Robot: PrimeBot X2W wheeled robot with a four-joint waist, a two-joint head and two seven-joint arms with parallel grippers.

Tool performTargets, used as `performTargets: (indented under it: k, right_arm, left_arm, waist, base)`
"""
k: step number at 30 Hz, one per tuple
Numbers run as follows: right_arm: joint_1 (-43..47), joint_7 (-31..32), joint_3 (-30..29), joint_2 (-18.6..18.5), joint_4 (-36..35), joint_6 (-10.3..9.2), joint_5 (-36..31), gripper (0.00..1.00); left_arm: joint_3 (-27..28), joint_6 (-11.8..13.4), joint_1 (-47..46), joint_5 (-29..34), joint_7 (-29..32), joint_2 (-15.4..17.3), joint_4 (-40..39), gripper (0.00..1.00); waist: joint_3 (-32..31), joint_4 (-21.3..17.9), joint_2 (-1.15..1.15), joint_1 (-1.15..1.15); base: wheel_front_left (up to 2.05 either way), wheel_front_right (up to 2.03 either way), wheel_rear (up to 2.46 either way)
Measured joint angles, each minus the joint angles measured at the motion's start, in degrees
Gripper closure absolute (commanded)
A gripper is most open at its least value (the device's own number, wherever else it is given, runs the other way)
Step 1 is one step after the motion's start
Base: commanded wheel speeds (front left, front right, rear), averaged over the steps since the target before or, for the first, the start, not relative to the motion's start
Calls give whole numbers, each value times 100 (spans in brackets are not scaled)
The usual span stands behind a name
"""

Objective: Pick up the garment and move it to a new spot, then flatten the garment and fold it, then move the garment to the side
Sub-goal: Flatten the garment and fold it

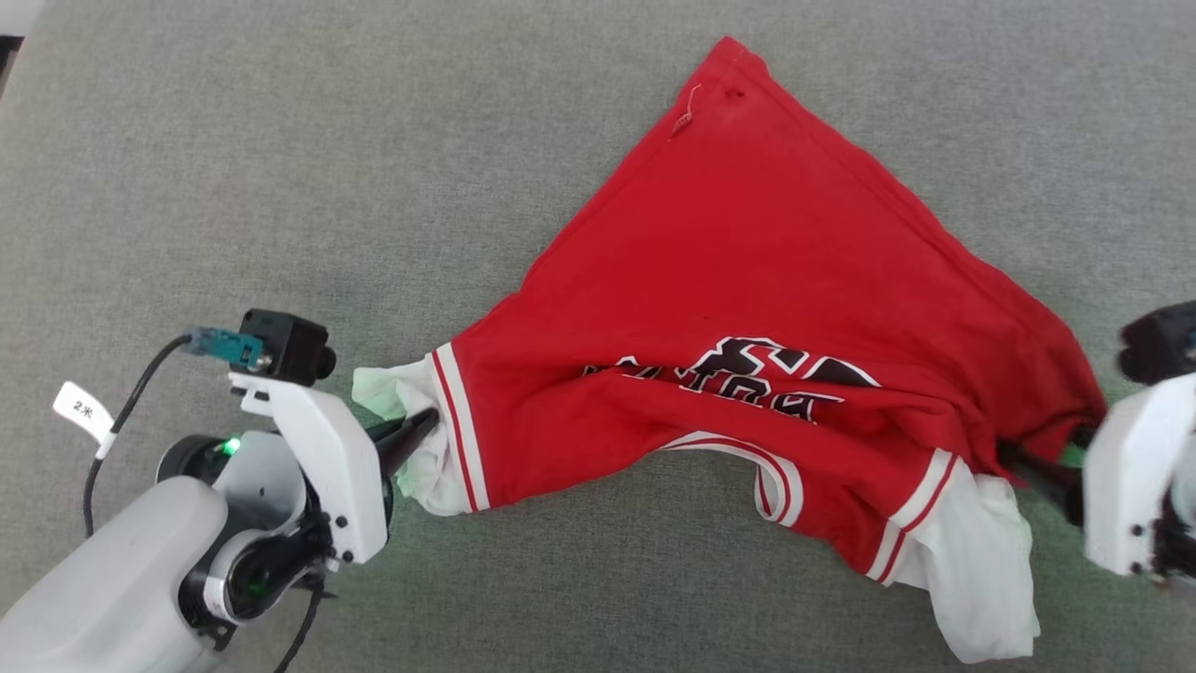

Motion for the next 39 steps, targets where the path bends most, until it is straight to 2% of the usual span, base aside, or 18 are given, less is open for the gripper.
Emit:
performTargets:
  k: [3, 8, 12, 16, 21, 30, 31, 39]
  right_arm:
    - [181, 234, -314, -1, -508, -13, 30, 0]
    - [261, 560, -797, 213, -1642, -16, 38, 0]
    - [10, 611, -844, 301, -2268, -16, -41, 0]
    - [-604, 296, -644, 247, -2340, -18, -293, 0]
    - [-1512, -416, -47, 125, -1610, -18, -569, 0]
    - [-3184, -1406, 1001, -182, 845, -18, -771, 0]
    - [-3512, -1447, 1246, -271, 1466, -18, -767, 0]
    - [-4476, -1385, 2086, -631, 3442, -18, -537, 0]
  left_arm:
    - [5, 15, 99, -26, -19, 49, -56, 100]
    - [9, 57, 160, -42, -22, 104, -160, 100]
    - [4, 64, 172, -42, -22, 93, -238, 100]
    - [-46, 56, 164, -21, 2, 55, -270, 100]
    - [-132, -18, 1, 55, 16, -134, -241, 100]
    - [-394, -380, -440, 179, 100, -719, 96, 100]
    - [-449, -492, -544, 253, 101, -871, 212, 100]
    - [-576, -824, -795, 271, 16, -1346, 659, 100]
  waist:
    - [-46, -26, 0, 0]
    - [-88, -19, 0, 0]
    - [-92, 43, 0, 0]
    - [-67, 167, 0, 0]
    - [13, 413, 0, 0]
    - [196, 1096, 0, 0]
    - [242, 1271, 0, 0]
    - [474, 1914, 0, 0]
  base:
    - [0, 0, 0]
    - [0, 0, 0]
    - [0, 0, 0]
    - [0, 0, 0]
    - [0, 0, 0]
    - [0, 0, 0]
    - [0, 0, 0]
    - [0, 0, 0]
